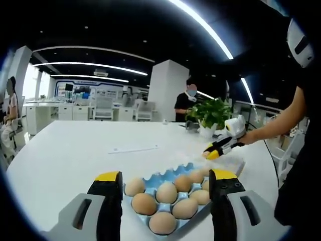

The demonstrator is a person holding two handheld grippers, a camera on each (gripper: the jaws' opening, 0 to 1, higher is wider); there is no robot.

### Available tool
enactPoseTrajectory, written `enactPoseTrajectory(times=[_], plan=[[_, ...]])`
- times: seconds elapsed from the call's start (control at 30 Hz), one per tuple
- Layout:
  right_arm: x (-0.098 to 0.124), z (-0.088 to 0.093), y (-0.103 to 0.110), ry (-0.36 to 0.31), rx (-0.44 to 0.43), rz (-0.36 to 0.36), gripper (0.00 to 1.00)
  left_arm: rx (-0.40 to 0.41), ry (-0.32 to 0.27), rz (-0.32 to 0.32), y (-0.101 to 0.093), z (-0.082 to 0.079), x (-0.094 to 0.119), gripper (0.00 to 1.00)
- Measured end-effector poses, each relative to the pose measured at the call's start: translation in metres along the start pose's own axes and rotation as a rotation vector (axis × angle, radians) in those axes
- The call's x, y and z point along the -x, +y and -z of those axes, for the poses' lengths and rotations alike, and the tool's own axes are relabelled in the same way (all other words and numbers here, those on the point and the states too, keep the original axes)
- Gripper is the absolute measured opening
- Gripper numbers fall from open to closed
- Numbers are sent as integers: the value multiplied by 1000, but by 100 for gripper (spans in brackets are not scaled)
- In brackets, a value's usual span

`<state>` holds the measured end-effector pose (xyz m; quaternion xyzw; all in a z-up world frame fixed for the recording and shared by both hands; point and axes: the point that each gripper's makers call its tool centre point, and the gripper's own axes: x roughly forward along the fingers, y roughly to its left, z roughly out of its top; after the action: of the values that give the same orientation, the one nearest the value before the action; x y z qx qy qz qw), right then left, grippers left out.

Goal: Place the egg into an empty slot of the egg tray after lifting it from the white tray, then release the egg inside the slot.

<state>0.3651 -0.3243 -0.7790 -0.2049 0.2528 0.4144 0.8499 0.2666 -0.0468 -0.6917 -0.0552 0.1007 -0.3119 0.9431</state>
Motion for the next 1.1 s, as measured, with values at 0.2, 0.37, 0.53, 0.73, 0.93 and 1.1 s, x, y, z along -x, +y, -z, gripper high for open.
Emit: enactPoseTrajectory(times=[0.2, 0.37, 0.53, 0.73, 0.93, 1.1], plan=[[-2, 0, 1, -22, 2, -27, 25, 2, -9, -5, 1, -2, -1, 71], [1, -4, -1, -24, -42, 26, 23, 2, -8, -13, 2, -1, 0, 74], [10, -13, -5, -73, -96, 50, 23, 0, -7, -12, 2, -2, 1, 73], [17, -32, -4, -143, -176, 37, 23, 1, -1, -5, 0, 0, 2, 73], [16, -44, 3, -153, -131, 22, 23, -2, 0, -4, -2, 0, 2, 73], [11, -53, 12, -168, -130, -6, 23, 2, -3, -2, -3, 0, 2, 73]])
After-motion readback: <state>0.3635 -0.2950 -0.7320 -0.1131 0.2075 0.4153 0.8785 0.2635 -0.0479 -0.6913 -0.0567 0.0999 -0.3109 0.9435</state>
